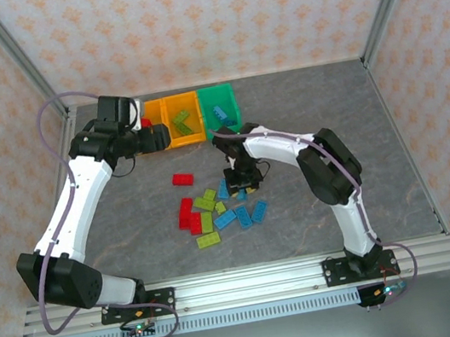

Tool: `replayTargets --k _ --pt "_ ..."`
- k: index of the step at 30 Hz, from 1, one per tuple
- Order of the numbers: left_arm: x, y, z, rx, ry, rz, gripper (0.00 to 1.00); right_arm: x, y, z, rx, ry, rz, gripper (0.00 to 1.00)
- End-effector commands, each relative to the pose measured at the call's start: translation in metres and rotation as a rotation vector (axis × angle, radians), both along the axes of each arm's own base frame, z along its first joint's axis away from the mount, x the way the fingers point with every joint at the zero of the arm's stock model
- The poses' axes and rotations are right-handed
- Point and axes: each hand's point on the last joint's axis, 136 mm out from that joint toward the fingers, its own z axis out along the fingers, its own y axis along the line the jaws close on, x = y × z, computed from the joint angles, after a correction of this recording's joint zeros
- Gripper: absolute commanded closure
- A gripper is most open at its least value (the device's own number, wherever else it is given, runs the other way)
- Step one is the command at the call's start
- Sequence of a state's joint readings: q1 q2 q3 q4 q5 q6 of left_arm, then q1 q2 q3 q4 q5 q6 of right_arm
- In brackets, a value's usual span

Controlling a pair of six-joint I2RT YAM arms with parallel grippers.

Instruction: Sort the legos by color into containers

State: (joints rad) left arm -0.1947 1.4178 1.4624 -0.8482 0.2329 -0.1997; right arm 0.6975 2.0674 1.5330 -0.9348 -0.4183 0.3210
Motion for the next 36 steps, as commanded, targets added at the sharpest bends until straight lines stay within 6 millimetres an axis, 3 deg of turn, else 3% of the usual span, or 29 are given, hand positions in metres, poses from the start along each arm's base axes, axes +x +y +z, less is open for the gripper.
replayTargets --k 1,7,10,13,15,18,20,24,31,36 --pt "-0.005 -0.004 0.0 -0.01 -0.003 -0.022 0.17 -0.001 -0.02 0.013 -0.056 -0.051 -0.019 0.65" --pt "-0.004 -0.011 0.0 -0.028 -0.021 -0.014 0.17 0.011 -0.03 0.039 -0.053 -0.178 -0.032 0.77" --pt "-0.004 -0.015 0.006 -0.025 -0.044 -0.028 0.17 0.031 -0.027 0.076 0.008 -0.302 -0.057 0.78" --pt "-0.003 -0.021 0.018 -0.061 -0.083 -0.033 0.16 0.066 -0.026 0.121 0.109 -0.465 -0.137 0.8" --pt "-0.004 -0.029 0.023 -0.093 -0.104 -0.042 0.16 0.101 -0.027 0.149 0.177 -0.601 -0.204 0.82" --pt "-0.009 -0.041 0.024 -0.112 -0.1 -0.064 0.14 0.151 -0.029 0.169 0.198 -0.752 -0.268 0.83" --pt "-0.017 -0.049 0.021 -0.103 -0.079 -0.081 0.14 0.183 -0.025 0.169 0.196 -0.784 -0.285 0.83" --pt "-0.031 -0.062 0.009 -0.079 -0.047 -0.115 0.14 0.237 -0.011 0.151 0.16 -0.772 -0.282 0.82" --pt "-0.044 -0.085 -0.004 -0.039 0.002 -0.198 0.13 0.292 0.012 0.122 0.145 -0.761 -0.252 0.76" --pt "-0.056 -0.1 -0.035 0.021 0.076 -0.285 0.12 0.304 0.025 0.141 0.239 -0.8 -0.237 0.44"
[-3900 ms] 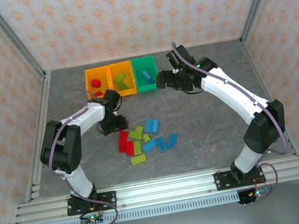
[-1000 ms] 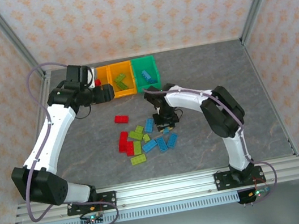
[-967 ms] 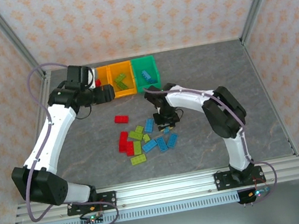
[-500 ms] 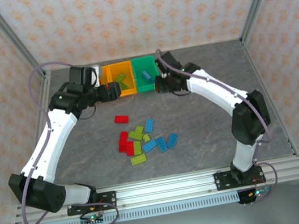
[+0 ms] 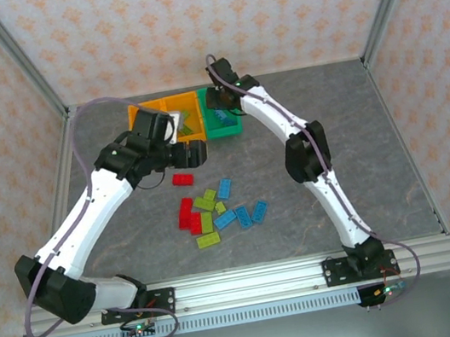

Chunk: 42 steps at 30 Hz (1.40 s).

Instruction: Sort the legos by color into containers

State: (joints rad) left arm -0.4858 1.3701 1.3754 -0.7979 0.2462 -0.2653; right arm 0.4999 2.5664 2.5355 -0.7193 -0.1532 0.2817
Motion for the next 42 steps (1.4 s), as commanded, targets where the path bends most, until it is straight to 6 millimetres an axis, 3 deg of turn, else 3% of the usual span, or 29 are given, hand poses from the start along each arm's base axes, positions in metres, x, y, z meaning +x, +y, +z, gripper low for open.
replayTargets --k 1,6,11,16,20,25,29,35,42 --pt "-0.011 -0.002 -0.031 0.087 0.066 -0.048 0.13 0.002 -0.001 0.051 0.046 -0.067 0.029 0.42" --pt "-0.017 -0.01 -0.063 0.103 0.141 -0.056 0.13 -0.026 -0.016 0.095 0.07 -0.037 0.02 0.4" --pt "-0.02 -0.007 -0.103 0.154 0.239 -0.031 0.17 -0.087 -0.043 0.124 0.079 0.039 0.022 0.4" --pt "-0.019 -0.001 -0.142 0.279 0.346 -0.059 0.26 -0.162 -0.072 0.113 0.108 0.105 0.029 0.39" --pt "-0.018 -0.002 -0.173 0.352 0.446 -0.097 0.31 -0.219 -0.099 0.074 0.077 0.228 -0.015 0.4" --pt "-0.006 -0.006 -0.188 0.38 0.463 -0.103 0.35 -0.278 -0.109 0.049 0.053 0.309 -0.022 0.4" --pt "-0.001 -0.013 -0.201 0.379 0.483 -0.125 0.39 -0.295 -0.119 0.042 0.031 0.325 -0.051 0.4" --pt "-0.008 -0.014 -0.22 0.387 0.545 -0.159 0.42 -0.29 -0.123 0.042 -0.017 0.323 -0.045 0.4" --pt "-0.025 -0.028 -0.228 0.296 0.604 -0.218 0.42 -0.286 -0.115 0.037 -0.026 0.355 -0.011 0.4"
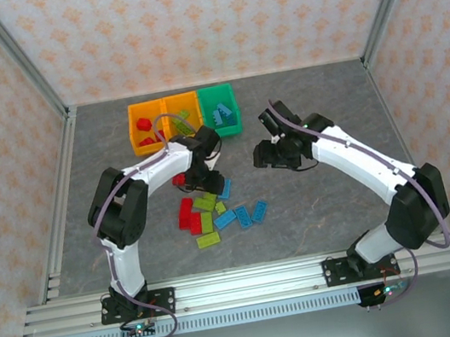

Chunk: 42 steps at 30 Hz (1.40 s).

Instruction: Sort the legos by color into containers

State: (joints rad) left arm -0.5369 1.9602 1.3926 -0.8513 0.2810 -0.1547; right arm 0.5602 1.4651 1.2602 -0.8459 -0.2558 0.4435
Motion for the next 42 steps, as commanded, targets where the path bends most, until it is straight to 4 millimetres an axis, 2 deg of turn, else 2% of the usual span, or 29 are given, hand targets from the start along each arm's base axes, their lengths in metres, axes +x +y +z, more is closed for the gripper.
replayTargets --k 1,8,13,14,19,23,25,28,31,36,40,42 --pt "-0.02 -0.005 -0.016 -0.034 0.085 -0.036 0.41 0.002 -0.001 0.002 -0.024 0.009 0.016 0.4" --pt "-0.025 -0.003 -0.029 -0.024 0.11 -0.016 0.44 0.004 0.001 0.003 -0.031 0.016 0.027 0.4" --pt "-0.021 -0.006 -0.028 -0.042 0.092 -0.005 0.67 0.001 0.003 0.003 -0.019 0.026 0.041 0.4" --pt "-0.019 -0.007 -0.025 -0.048 0.083 -0.002 0.74 -0.002 0.005 0.003 -0.007 0.031 0.051 0.4" --pt "0.005 -0.008 0.008 -0.103 -0.027 0.022 0.86 -0.023 0.032 0.005 0.107 0.022 0.199 0.39" --pt "0.045 0.011 0.057 -0.173 -0.152 0.116 0.87 -0.02 0.041 0.017 0.168 -0.05 0.203 0.37" --pt "0.079 0.029 0.087 -0.189 -0.253 0.201 0.87 -0.009 0.037 0.023 0.156 -0.104 0.157 0.36" --pt "0.131 0.055 0.119 -0.164 -0.378 0.318 0.87 0.006 0.024 0.023 0.091 -0.149 0.07 0.35" --pt "0.176 0.069 0.124 -0.087 -0.425 0.369 0.87 0.013 0.017 0.019 0.048 -0.154 0.022 0.35" --pt "0.231 0.071 0.121 -0.066 -0.473 0.409 0.84 0.016 0.008 0.012 -0.008 -0.131 -0.032 0.35" --pt "0.259 0.071 0.123 -0.099 -0.504 0.432 0.76 0.016 0.002 0.009 -0.03 -0.123 -0.06 0.35" --pt "0.266 0.069 0.128 -0.122 -0.527 0.431 0.66 0.014 0.0 0.009 -0.032 -0.122 -0.069 0.35"
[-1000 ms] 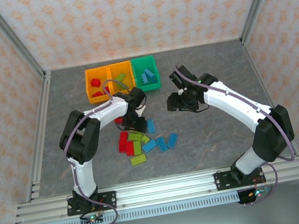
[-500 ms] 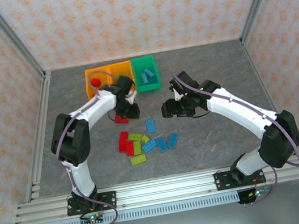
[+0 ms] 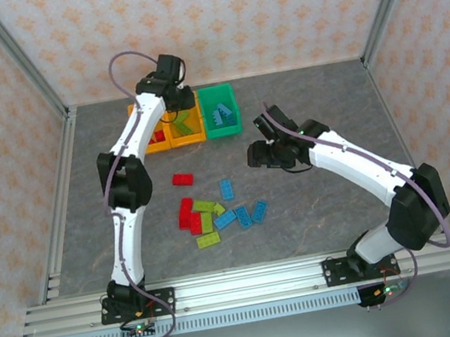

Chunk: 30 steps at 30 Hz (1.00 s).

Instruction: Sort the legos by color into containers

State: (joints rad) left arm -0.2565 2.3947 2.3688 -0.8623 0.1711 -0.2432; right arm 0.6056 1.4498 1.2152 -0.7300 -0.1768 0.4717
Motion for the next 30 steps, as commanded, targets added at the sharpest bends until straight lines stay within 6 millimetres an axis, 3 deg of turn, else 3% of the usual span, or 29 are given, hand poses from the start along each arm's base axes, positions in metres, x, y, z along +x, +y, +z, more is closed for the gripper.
replayTargets --k 1,4,7,11,15,18,21,25,28,30 --pt "0.001 0.009 0.022 -0.012 -0.02 0.031 0.6 0.003 -0.011 0.009 -0.026 -0.022 -0.058 0.35" --pt "0.0 0.004 0.032 -0.04 -0.033 0.017 0.52 0.003 -0.013 0.005 -0.037 -0.018 -0.068 0.35" --pt "-0.009 0.005 0.049 -0.041 -0.045 0.008 0.52 0.004 -0.01 -0.004 -0.052 0.009 -0.061 0.35" --pt "-0.032 -0.001 0.088 -0.04 -0.091 -0.062 0.51 0.005 0.015 -0.012 -0.067 0.043 0.067 0.35" --pt "-0.075 0.0 0.121 0.004 -0.128 -0.138 0.5 -0.01 0.06 -0.032 -0.154 0.093 0.319 0.32" --pt "-0.116 0.01 0.137 0.047 -0.153 -0.184 0.48 -0.018 0.08 -0.058 -0.256 0.161 0.424 0.27" --pt "-0.156 0.025 0.136 0.097 -0.159 -0.216 0.43 -0.025 0.097 -0.085 -0.314 0.226 0.504 0.21" --pt "-0.2 0.04 0.127 0.146 -0.148 -0.266 0.29 -0.024 0.11 -0.114 -0.322 0.291 0.523 0.18" --pt "-0.223 0.046 0.12 0.166 -0.151 -0.298 0.21 -0.015 0.106 -0.125 -0.38 0.284 0.505 0.2" --pt "-0.235 0.043 0.116 0.157 -0.169 -0.35 0.13 -0.014 0.104 -0.132 -0.393 0.295 0.495 0.28"
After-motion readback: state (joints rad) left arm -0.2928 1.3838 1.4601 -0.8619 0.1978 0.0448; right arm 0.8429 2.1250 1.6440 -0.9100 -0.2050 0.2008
